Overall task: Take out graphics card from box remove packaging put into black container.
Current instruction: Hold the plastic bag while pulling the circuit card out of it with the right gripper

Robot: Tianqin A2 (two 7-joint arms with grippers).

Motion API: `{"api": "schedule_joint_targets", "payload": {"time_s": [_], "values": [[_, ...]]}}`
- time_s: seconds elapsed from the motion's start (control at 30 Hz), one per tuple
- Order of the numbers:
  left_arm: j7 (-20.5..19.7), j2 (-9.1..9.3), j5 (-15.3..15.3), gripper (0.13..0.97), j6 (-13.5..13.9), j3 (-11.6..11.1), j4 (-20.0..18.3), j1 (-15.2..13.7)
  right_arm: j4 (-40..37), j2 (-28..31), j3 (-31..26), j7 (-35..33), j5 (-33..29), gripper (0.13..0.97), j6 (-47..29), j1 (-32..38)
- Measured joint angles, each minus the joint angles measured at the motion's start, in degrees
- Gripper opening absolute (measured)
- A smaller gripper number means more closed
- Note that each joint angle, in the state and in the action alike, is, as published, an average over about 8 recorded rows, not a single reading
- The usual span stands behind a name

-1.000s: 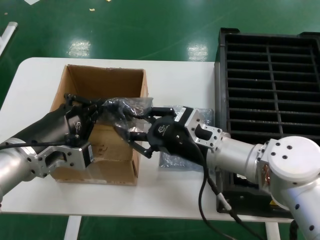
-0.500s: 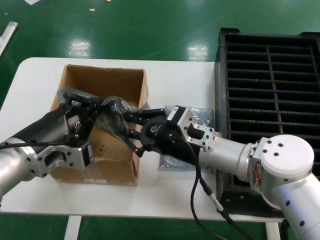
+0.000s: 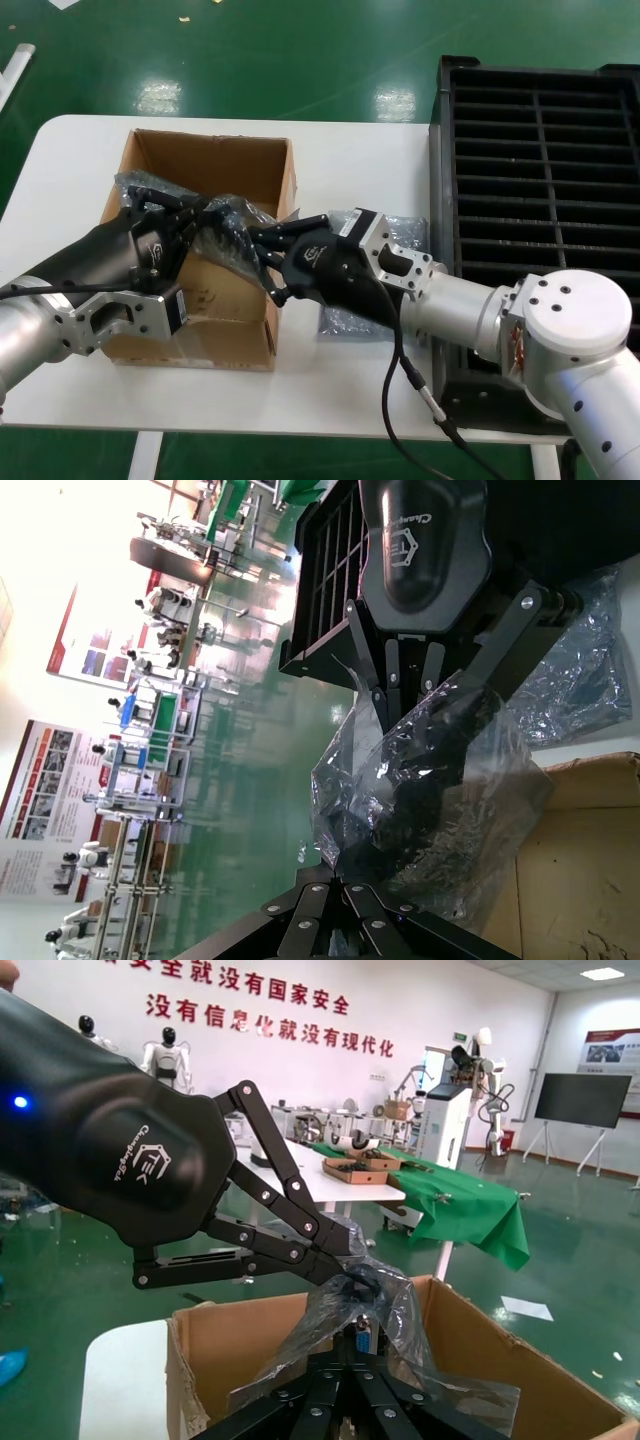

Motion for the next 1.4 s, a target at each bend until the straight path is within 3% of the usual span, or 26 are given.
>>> {"api": "schedule_joint_targets", "payload": {"time_s": [0.6,0.9,1.17,1.4], "values": [[0.0,0.0,0.0,0.138,0.0,0.0,0.0,0.0,-0.7,0.9,0.8,0.1,-0.3,0.137,1.2,-0.1],[0.0,0.0,0.0,0.138,0.0,0.0,0.0,0.0,-2.0,0.8,1.5,-0.8,0.1,0.191,1.3,1.1],[0.0,0.0,0.0,0.138,0.0,0.0,0.0,0.0,-2.4,0.0,1.2,-1.2,0.0,0.311,1.0,1.3],[0.0,0.0,0.0,0.138,0.0,0.0,0.0,0.0,-3.2,-1.3,1.1,-1.4,0.2,0.297,1.1,1.5]]}}
